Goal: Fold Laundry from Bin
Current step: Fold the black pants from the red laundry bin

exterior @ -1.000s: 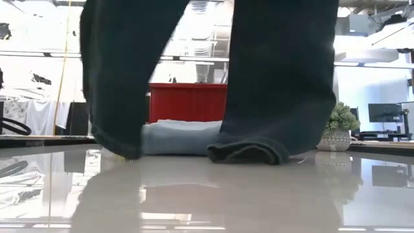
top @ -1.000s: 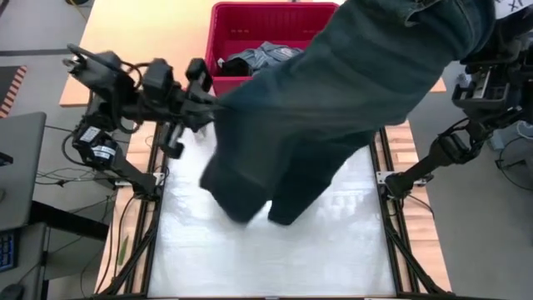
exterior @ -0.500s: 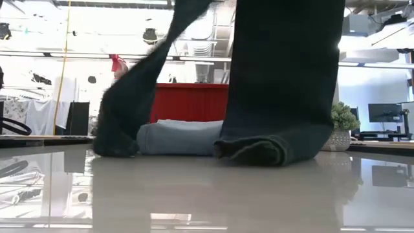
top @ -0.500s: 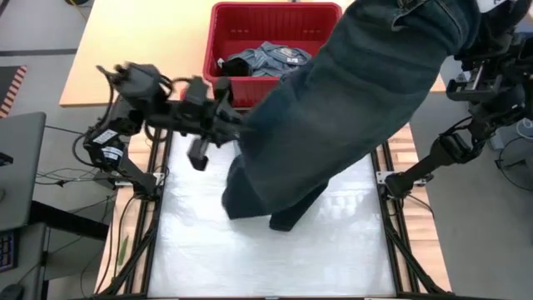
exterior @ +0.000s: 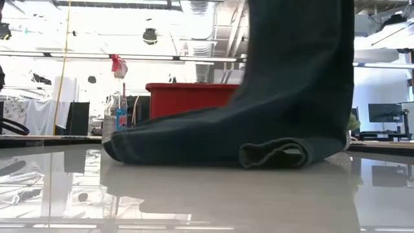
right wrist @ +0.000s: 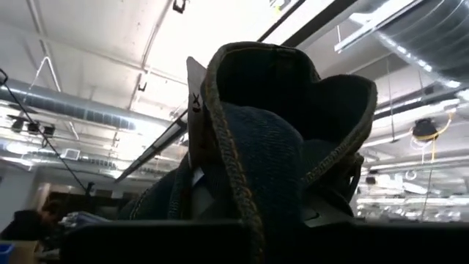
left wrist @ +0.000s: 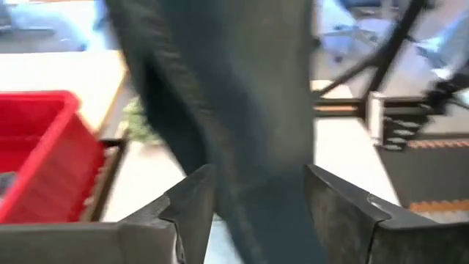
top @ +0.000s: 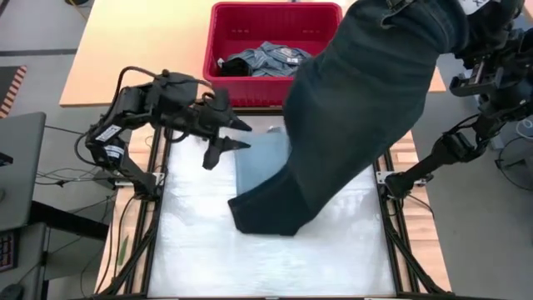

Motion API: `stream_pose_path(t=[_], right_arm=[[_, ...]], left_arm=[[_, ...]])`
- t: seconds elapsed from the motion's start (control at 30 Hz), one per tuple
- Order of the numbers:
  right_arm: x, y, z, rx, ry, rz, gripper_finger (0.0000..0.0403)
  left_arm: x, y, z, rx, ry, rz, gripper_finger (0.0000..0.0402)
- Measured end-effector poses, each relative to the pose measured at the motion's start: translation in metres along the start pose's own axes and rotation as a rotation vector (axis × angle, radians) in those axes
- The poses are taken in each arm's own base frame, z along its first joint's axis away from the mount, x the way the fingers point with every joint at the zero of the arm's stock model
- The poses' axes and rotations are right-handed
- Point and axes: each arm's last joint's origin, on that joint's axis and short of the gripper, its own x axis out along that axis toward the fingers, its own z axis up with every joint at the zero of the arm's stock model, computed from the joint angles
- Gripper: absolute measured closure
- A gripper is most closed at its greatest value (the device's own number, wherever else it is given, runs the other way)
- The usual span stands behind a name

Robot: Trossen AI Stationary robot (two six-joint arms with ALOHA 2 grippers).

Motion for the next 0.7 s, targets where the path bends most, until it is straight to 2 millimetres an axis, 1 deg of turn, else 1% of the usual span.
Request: stream_pose_path(t=[0.07,0.17,0.23,0.3,0.37,0.43,0.47,0.5,0.6,0.7], right_arm=[[0.0,0.001,-0.002,0.022,0.025,0.01,0.0362],[0.0,0.005,-0.007,0.089,0.066,0.043,0.0362],[-0.001,0.009,-0.01,0.147,0.091,0.095,0.0362],[-0.001,0.013,-0.013,0.219,0.102,0.167,0.0362],[0.001,0.021,-0.018,0.284,0.11,0.235,0.0362],[0.004,0.029,-0.022,0.342,0.11,0.289,0.0363],[0.006,0.034,-0.024,0.365,0.109,0.317,0.0363],[0.008,0.039,-0.026,0.39,0.106,0.352,0.0363],[0.016,0.055,-0.033,0.465,0.075,0.451,0.0363],[0.023,0.07,-0.037,0.513,0.032,0.495,0.0363]], left_arm=[[0.0,0.012,0.001,-0.002,-0.015,0.03,0.0208],[-0.004,0.032,0.01,-0.01,-0.128,0.08,0.0208],[-0.007,0.047,0.015,-0.043,-0.19,0.17,0.0207],[-0.001,0.065,0.015,-0.093,-0.242,0.25,0.0207],[0.01,0.082,0.01,-0.164,-0.269,0.289,0.0207],[0.029,0.096,0.002,-0.234,-0.294,0.274,0.0207],[0.04,0.099,-0.002,-0.258,-0.317,0.25,0.0207],[0.05,0.102,-0.005,-0.271,-0.345,0.232,0.0207],[0.074,0.106,-0.014,-0.298,-0.43,0.228,0.0207],[0.094,0.102,-0.024,-0.29,-0.509,0.212,0.0207]])
